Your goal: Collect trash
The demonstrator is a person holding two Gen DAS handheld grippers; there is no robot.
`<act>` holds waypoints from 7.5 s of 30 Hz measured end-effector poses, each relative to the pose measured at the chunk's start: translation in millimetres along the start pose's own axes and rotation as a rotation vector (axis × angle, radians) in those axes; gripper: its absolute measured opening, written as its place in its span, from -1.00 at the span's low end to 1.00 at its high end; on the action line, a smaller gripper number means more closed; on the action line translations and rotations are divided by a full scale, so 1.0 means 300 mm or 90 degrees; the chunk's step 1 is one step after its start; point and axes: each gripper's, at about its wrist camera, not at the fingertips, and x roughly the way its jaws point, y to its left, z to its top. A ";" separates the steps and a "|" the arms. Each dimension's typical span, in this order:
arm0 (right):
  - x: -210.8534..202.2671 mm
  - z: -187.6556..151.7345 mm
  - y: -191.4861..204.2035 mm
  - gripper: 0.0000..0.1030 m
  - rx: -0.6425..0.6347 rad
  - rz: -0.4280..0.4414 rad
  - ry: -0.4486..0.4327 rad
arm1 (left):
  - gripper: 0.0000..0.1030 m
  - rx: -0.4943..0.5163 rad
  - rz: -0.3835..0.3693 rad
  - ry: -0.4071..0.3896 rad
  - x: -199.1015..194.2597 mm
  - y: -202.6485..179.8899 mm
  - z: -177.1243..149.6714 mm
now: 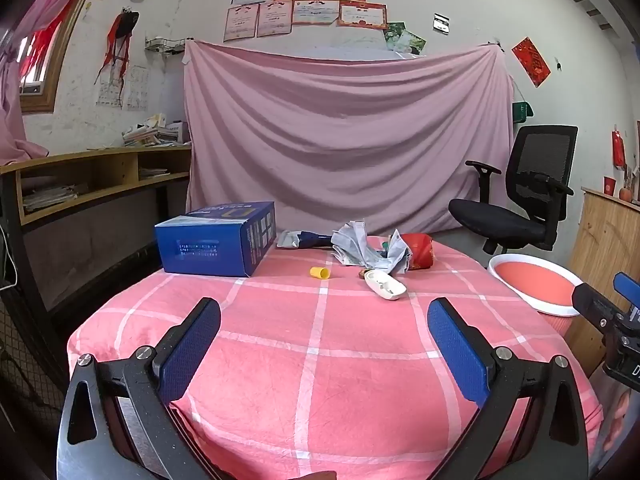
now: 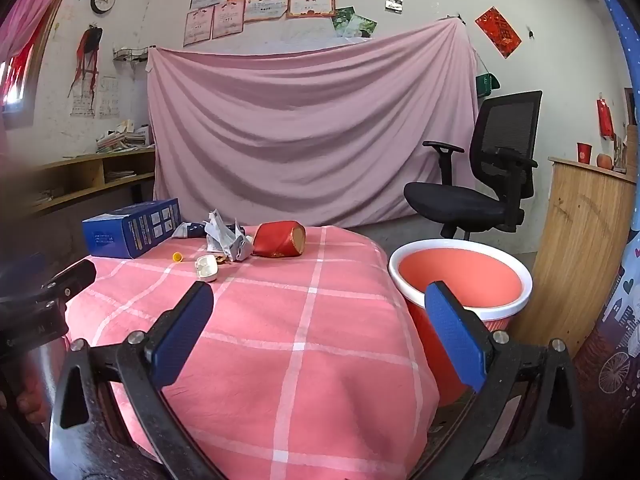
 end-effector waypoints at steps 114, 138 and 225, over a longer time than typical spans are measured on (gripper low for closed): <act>-0.043 0.211 -0.040 1.00 0.010 0.024 -0.143 | 0.97 -0.004 0.025 -0.059 0.053 0.015 0.187; 0.494 0.301 0.065 1.00 0.016 0.146 -0.076 | 0.96 0.036 0.031 -0.018 0.552 0.118 0.216; 0.552 0.167 -0.862 -0.45 0.237 -0.094 0.034 | -0.74 0.081 -0.357 0.262 1.016 -1.073 0.327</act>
